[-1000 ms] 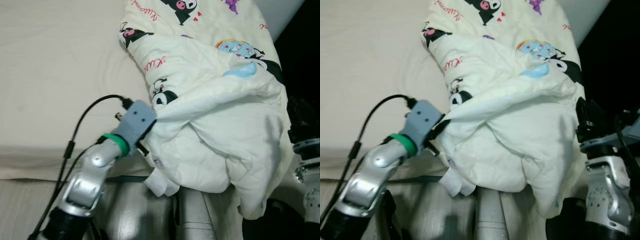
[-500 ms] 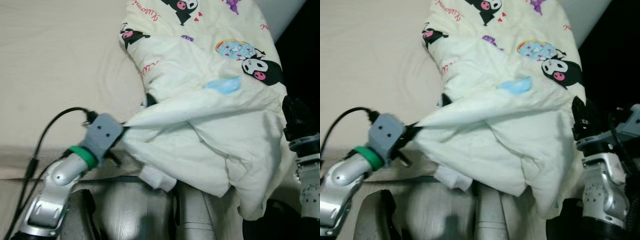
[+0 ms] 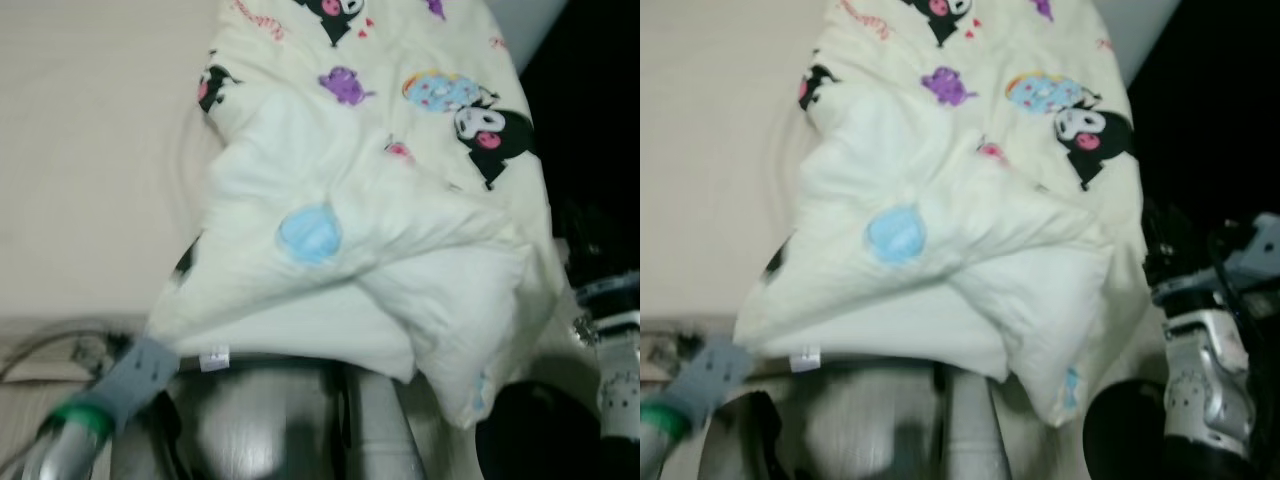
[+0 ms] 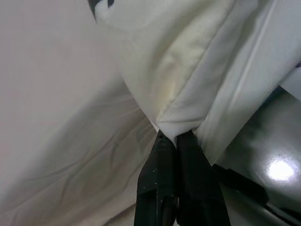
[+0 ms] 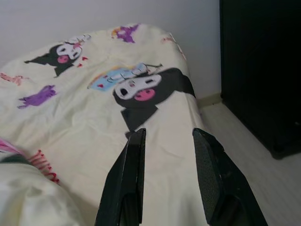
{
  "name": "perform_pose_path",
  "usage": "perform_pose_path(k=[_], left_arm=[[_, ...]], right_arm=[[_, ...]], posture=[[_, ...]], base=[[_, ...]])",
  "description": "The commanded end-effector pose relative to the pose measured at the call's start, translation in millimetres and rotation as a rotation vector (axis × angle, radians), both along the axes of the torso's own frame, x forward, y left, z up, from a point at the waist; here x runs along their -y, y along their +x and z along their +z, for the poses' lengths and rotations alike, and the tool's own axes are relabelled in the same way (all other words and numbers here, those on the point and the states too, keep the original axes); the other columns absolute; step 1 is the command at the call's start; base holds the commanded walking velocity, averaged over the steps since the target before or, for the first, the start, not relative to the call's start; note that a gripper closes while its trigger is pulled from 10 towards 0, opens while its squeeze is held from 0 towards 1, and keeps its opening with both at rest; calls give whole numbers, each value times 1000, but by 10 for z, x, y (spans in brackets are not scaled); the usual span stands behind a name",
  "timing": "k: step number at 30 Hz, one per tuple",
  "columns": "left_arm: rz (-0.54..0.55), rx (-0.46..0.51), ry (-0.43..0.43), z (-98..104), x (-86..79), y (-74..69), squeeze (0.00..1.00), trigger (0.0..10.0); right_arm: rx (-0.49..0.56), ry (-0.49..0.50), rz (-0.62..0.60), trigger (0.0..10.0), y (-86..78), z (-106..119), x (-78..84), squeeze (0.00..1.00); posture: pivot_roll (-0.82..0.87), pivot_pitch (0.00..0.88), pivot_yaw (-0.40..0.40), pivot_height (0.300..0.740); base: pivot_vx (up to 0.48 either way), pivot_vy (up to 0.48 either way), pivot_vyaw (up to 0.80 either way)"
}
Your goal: Clean up the room
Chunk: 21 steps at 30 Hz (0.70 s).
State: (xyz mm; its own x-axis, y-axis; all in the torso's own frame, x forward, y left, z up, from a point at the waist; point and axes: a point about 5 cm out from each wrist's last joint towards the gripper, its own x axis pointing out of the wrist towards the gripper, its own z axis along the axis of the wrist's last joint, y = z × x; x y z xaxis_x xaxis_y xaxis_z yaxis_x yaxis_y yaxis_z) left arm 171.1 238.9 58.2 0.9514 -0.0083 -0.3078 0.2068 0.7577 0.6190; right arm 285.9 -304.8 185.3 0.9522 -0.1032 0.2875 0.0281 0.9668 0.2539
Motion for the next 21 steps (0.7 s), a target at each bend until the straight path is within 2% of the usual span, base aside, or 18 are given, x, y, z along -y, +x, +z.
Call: perform_pose_path(k=[1,2,4,5,6,7,8,9,11,13,14,15,16,17,18,19,20,21], left_arm=[[137,-83,11,-141,-268,-233,0,10000],[137,-83,11,-141,-268,-233,0,10000],[90,22,-62,-33,-171,-100,0,10000],[65,72,-81,40,-128,-13,1000,10000],[65,72,-81,40,-128,-13,1000,10000],[46,118,-110,137,-85,93,1000,10000],[7,199,-148,331,-8,249,1000,10000],[7,199,-148,331,-8,249,1000,10000],[-47,256,-199,533,97,350,1000,10000],[-47,256,-199,533,97,350,1000,10000],[-92,278,-237,632,168,375,1000,10000],[-92,278,-237,632,168,375,1000,10000],[-150,307,-269,741,248,393,1000,10000],[-234,351,-270,873,342,394,1000,10000],[-332,391,-233,987,434,377,1000,10000],[-394,414,-202,1048,489,359,1000,10000],[-394,414,-202,1048,489,359,1000,10000],[-476,429,-144,1086,545,337,1000,10000]], right_arm=[[-25,-12,1,10000,9,-59,-3,0],[-25,-12,1,10000,9,-59,-3,0],[-34,-14,20,10000,62,-73,-44,0],[-34,-16,30,10000,89,-73,-68,0],[-34,-16,30,10000,89,-73,-68,0],[-32,-19,40,10000,117,-64,-93,0],[-27,-22,52,10000,157,-47,-125,0],[-27,-22,52,10000,157,-47,-125,0],[-22,-21,57,10000,172,-41,-135,0],[-22,-21,57,10000,172,-41,-135,0],[-24,-22,58,10000,175,-47,-137,0],[-24,-22,58,10000,175,-47,-137,0],[-26,-22,60,10000,177,-58,-139,0],[-29,-22,61,10000,180,-69,-140,0],[-30,-22,62,10000,182,-75,-141,0],[-31,-22,63,10000,183,-77,-141,0],[-31,-22,63,10000,183,-77,-141,0],[-31,-23,63,10000,187,-78,-140,0]], posture=[[-121,214,-8,505],[-121,214,-8,505],[-113,212,-14,505],[-113,212,-14,505],[-113,212,-14,505],[-112,209,-15,505],[-111,209,-12,505],[-111,209,-12,505],[-111,209,-12,505],[-111,209,-12,505],[-109,211,-10,505],[-109,211,-10,505],[-108,211,-11,505],[-107,214,-13,505],[-107,214,-13,505],[-107,214,-13,505],[-107,214,-13,505],[-104,213,-16,505]], base=[[0,0,0],[0,0,0],[0,0,0],[0,0,0],[0,0,0],[0,0,0],[0,0,0],[0,0,0],[0,0,0],[0,0,0],[0,0,0],[0,0,0],[0,0,0],[0,0,0],[0,0,0],[0,0,0],[0,0,0],[0,0,0]])
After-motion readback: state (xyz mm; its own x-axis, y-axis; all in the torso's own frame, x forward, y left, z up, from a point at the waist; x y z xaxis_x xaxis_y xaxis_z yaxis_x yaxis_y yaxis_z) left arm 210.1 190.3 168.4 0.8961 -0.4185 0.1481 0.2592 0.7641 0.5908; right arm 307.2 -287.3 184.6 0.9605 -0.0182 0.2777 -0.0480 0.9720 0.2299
